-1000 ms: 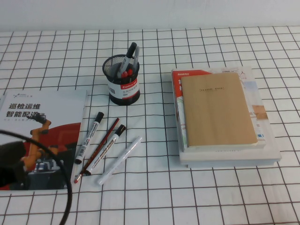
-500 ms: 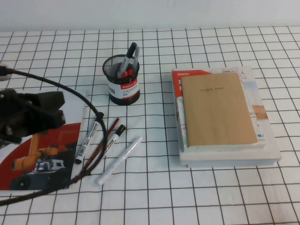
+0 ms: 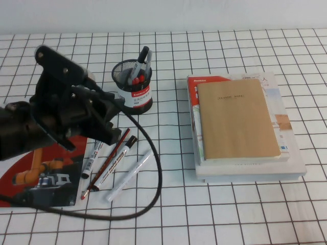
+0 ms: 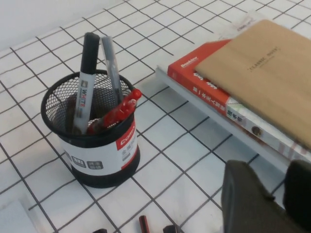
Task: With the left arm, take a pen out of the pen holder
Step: 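Take a marker out of the pen holder and lay it on the table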
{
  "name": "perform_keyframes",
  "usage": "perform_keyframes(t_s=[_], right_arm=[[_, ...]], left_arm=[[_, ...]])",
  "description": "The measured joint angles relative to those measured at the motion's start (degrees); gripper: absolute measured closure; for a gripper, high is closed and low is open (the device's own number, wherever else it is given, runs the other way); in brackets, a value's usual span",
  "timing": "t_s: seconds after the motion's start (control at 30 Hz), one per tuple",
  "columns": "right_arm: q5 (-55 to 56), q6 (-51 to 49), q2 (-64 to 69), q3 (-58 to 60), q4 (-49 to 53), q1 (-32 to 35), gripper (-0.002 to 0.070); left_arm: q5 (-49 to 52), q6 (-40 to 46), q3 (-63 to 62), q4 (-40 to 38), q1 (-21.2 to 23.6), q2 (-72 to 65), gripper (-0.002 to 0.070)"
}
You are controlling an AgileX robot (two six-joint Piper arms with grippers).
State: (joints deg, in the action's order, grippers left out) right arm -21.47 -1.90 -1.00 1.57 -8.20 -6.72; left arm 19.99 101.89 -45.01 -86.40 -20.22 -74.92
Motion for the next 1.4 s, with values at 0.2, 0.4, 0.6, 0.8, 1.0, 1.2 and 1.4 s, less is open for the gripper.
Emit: perform_keyframes(t_s=[0.2,0.4,0.6,0.8,1.0,1.2,1.4], right_arm=[[0.0,0.0,0.0,0.0,0.0,0.0,0.0690],[0.0,0.0,0.0,0.0,0.0,0.0,0.0690],[0.0,0.0,0.0,0.0,0.0,0.0,0.0690],[0.0,0.0,0.0,0.0,0.0,0.0,0.0690],[0.0,0.0,0.0,0.0,0.0,0.0,0.0690],[0.0,0.0,0.0,0.0,0.0,0.0,0.0690],[0.0,0.0,0.0,0.0,0.0,0.0,0.0690]], left_arm=[[-2.9,1.5,-6.6,-4.2,0.0,-6.2,0.0393],[-4.5,1.9,-17.1,-5.1,0.0,-14.1,0.0372],[-4.5,-0.3,-26.5,-5.2,0.0,-22.3,0.0288],[-6.4,-2.5,-31.6,-5.2,0.0,-27.4,0.0228],[-7.1,-2.2,-35.8,-5.3,0.1,-31.5,0.0225],[-7.4,0.1,-37.1,-5.4,0.1,-33.9,0.0225],[-9.0,2.1,-37.1,-5.4,0.1,-35.6,0.0224]])
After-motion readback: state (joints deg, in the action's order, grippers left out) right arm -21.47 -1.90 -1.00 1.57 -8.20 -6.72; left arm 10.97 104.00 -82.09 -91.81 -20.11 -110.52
